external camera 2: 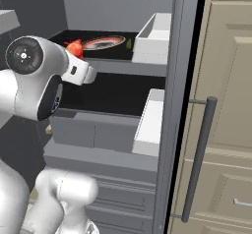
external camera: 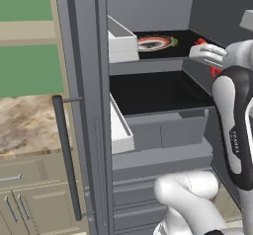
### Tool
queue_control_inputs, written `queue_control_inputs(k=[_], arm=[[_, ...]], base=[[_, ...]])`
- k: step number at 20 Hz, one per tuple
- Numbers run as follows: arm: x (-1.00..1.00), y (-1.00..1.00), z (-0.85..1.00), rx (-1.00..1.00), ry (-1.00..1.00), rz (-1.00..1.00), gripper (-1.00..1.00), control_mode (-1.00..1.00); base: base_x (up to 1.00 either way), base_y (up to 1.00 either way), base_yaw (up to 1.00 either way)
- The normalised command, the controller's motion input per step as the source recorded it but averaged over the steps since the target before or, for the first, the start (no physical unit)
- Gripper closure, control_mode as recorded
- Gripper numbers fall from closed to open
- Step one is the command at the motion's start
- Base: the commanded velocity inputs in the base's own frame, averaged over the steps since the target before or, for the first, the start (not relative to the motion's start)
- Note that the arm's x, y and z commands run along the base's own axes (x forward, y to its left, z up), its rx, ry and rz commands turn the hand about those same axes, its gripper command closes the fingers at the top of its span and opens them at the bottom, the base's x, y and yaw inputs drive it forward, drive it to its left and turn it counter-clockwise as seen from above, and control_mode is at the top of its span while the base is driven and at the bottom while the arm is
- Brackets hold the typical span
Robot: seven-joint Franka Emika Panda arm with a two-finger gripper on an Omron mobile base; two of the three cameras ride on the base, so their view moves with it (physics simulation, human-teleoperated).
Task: Transport the fish from the fridge to the microwave and turn on the microwave.
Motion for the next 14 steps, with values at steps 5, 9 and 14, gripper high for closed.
queue_control_inputs(k=[5, 9, 14], arm=[[-0.7, 0.08, -0.68, -0.13, 0.15, 0.0, 1.0, -1.0], [-0.41, 0.11, -0.61, -0.14, 0.23, 0.0, 1.0, -1.0], [-0.05, 0.15, -0.41, -0.12, 0.12, 0.01, 1.0, -1.0]], base=[[0.0, 0.0, 0.0], [0.0, 0.0, 0.0], [0.0, 0.0, 0.0]])
